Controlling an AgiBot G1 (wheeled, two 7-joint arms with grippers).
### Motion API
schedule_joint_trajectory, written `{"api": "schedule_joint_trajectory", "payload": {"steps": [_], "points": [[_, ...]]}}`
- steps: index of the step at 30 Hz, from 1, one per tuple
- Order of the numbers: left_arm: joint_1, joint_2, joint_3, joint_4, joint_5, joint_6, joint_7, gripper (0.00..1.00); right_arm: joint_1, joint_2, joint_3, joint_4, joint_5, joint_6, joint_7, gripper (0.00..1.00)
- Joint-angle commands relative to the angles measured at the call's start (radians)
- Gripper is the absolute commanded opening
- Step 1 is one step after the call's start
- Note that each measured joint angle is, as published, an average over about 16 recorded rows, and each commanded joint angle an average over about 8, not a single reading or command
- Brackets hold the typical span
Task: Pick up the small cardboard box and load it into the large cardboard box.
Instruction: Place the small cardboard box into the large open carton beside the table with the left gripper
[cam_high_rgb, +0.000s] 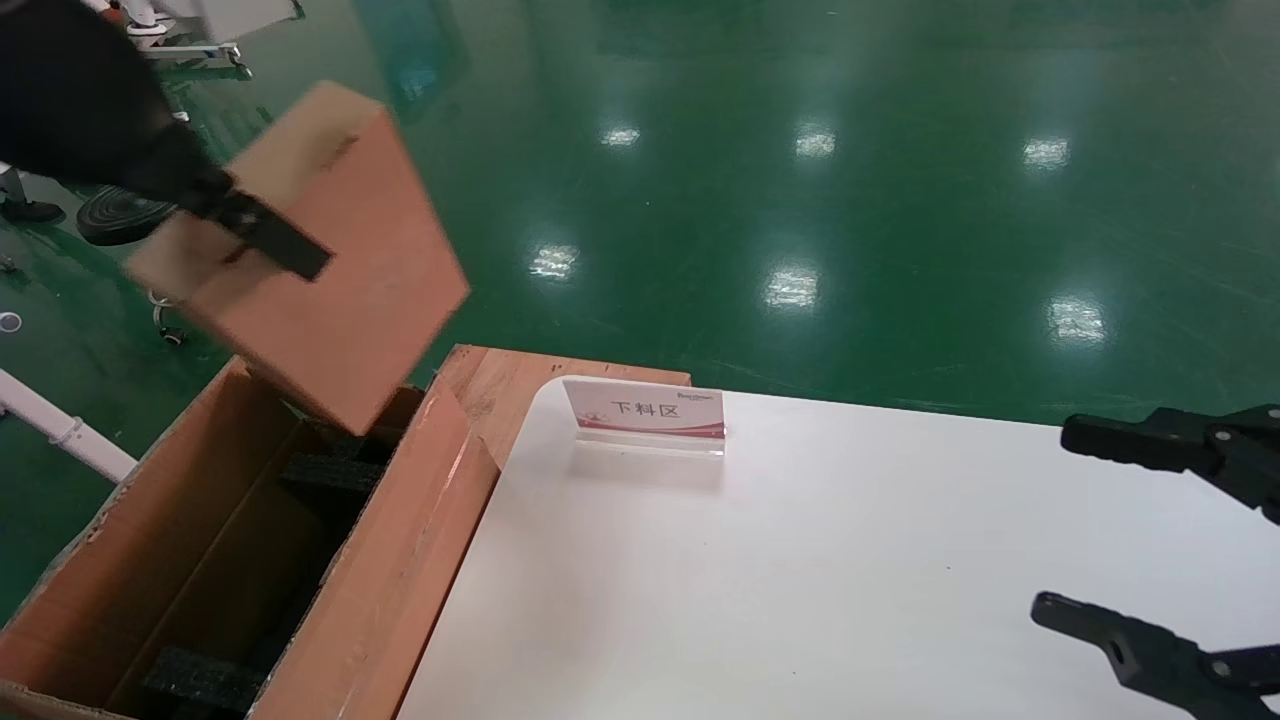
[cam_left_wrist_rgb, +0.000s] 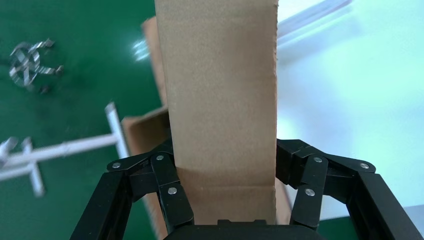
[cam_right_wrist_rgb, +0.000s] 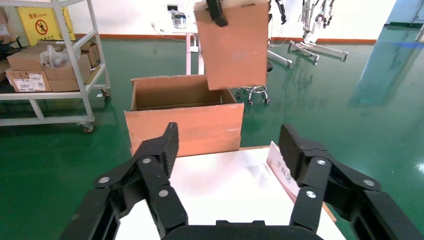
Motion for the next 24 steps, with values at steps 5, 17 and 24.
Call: {"api": "schedule_joint_trajectory", "payload": {"steps": [5,17,24], "points": [[-0.116,0.023,0.165,-0.020,-0.050,0.042,-0.049,0.00,0.000,0.000,0.000,0.000,0.000,0.000,0.000,1.00],[-0.143,-0.033,0.336,-0.025,-0.055,0.037,-0.084,0.00,0.000,0.000,-0.001,0.000,0.001,0.000,-0.001,1.00],[-0.138,-0.140,0.342,-0.034,-0.003,0.035,-0.046,0.00,0.000,0.001,-0.002,0.000,0.001,0.001,-0.001,1.00]]}}
